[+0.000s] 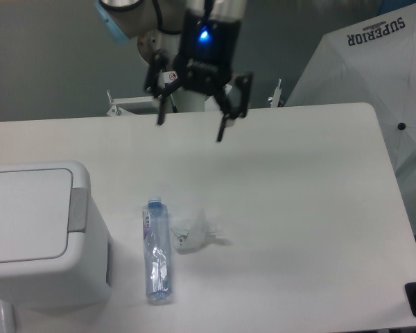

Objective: Open the trash can
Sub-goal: 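Move the open gripper over to the trash can lid edge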

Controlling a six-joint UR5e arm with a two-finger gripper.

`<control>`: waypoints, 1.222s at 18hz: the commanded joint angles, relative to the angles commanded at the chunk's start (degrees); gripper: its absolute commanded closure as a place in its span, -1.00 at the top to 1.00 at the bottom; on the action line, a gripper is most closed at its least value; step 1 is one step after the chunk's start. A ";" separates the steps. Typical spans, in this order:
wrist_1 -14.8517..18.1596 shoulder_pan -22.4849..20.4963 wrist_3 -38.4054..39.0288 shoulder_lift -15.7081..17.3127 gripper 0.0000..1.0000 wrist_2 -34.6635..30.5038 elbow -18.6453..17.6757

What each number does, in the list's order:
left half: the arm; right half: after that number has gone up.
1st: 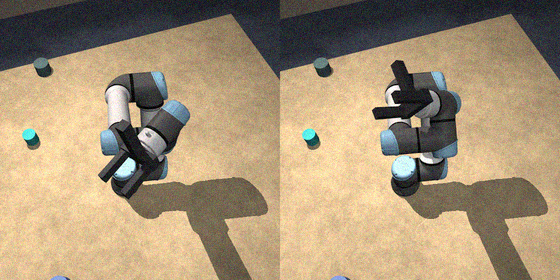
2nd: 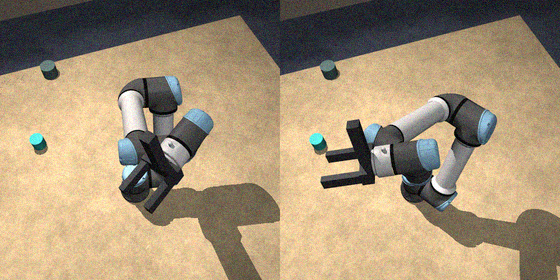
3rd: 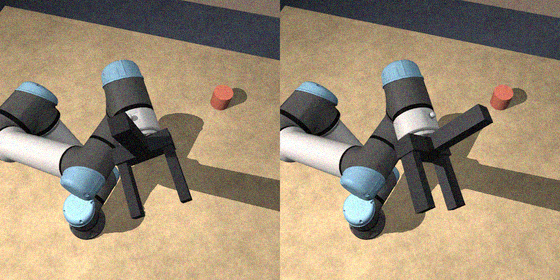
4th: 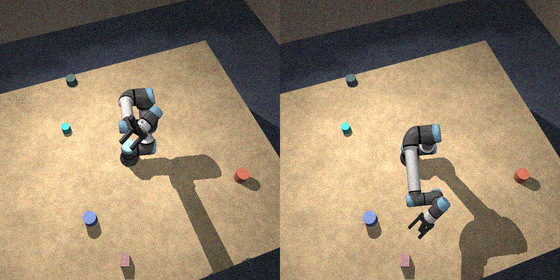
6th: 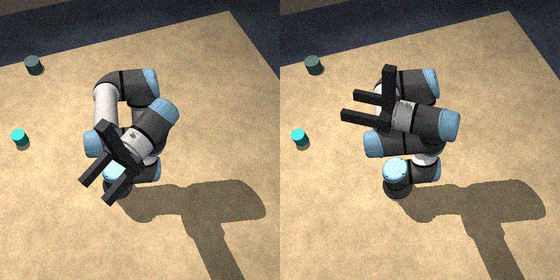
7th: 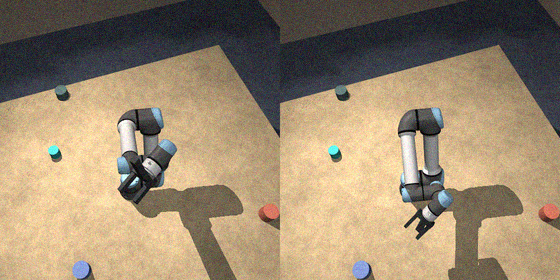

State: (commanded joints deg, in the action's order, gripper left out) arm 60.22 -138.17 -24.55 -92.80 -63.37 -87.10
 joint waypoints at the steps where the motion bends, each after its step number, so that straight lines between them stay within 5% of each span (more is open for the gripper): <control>1: -1.67 0.36 3.43 -0.53 1.00 0.00 0.17; 8: -4.68 2.73 16.37 -2.91 1.00 -0.09 0.27; 22: -4.68 6.07 18.40 -5.72 1.00 -0.35 -0.44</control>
State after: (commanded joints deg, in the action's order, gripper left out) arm 55.55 -132.10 -6.15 -98.52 -63.72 -87.54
